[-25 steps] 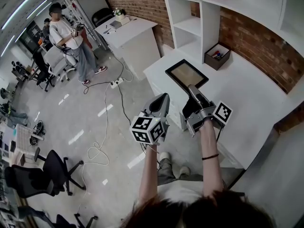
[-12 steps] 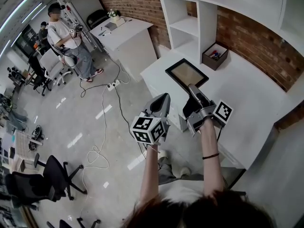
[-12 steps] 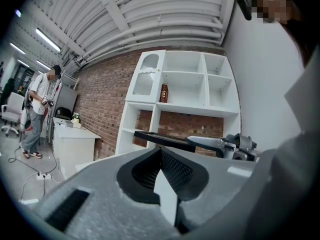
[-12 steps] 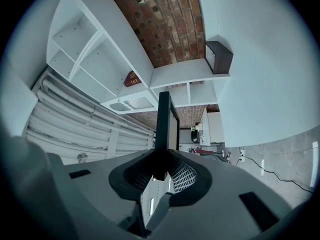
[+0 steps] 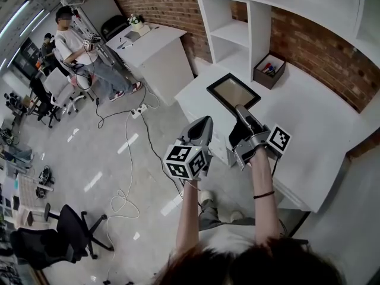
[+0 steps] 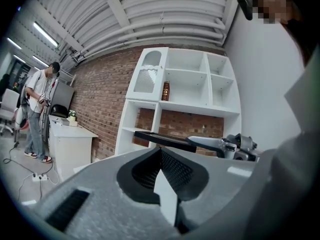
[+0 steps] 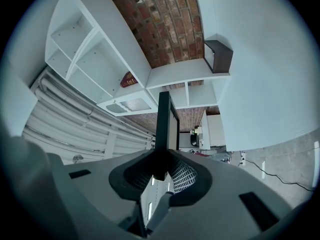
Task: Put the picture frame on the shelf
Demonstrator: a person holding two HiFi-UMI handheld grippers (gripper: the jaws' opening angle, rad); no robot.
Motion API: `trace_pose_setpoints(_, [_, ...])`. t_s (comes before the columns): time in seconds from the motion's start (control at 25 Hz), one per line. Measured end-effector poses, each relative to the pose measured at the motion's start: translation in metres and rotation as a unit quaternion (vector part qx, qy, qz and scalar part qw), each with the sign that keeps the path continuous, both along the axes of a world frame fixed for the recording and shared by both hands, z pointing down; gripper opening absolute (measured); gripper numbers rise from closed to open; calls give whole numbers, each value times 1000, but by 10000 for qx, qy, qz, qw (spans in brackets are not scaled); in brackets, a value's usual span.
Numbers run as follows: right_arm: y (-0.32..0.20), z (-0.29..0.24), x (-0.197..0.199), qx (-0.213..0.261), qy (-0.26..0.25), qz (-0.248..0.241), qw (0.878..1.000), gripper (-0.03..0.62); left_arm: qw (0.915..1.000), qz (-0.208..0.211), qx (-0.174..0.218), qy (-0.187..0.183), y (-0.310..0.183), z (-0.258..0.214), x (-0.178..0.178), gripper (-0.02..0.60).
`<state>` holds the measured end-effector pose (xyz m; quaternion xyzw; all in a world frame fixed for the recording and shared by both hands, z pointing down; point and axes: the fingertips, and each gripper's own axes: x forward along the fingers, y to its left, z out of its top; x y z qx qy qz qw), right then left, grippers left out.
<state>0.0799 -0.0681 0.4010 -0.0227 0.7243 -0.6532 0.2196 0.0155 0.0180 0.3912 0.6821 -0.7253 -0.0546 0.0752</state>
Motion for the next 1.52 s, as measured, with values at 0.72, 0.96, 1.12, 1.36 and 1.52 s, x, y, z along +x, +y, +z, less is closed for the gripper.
trace_pose_setpoints(0.72, [-17, 12, -61, -71, 118, 426, 9990, 77, 9987, 500, -39, 128, -31, 8, -69, 11])
trace_pose_setpoints(0.96, [-28, 12, -73, -87, 131, 625, 9979, 77, 9972, 732, -2, 129, -46, 6, -81, 11])
trace_pose_setpoints(1.12, [-31, 13, -85, -108, 137, 736, 9971, 77, 9965, 822, 8, 152, -50, 6, -97, 11])
trace_pose_setpoints(1.36, [-38, 14, -102, -116, 153, 949, 9953, 77, 9948, 1006, 29, 147, -59, 5, -117, 11])
trace_pose_setpoints(1.52, [-40, 15, -112, -122, 112, 1078, 9940, 77, 9933, 1152, 24, 89, -61, 6, -128, 11])
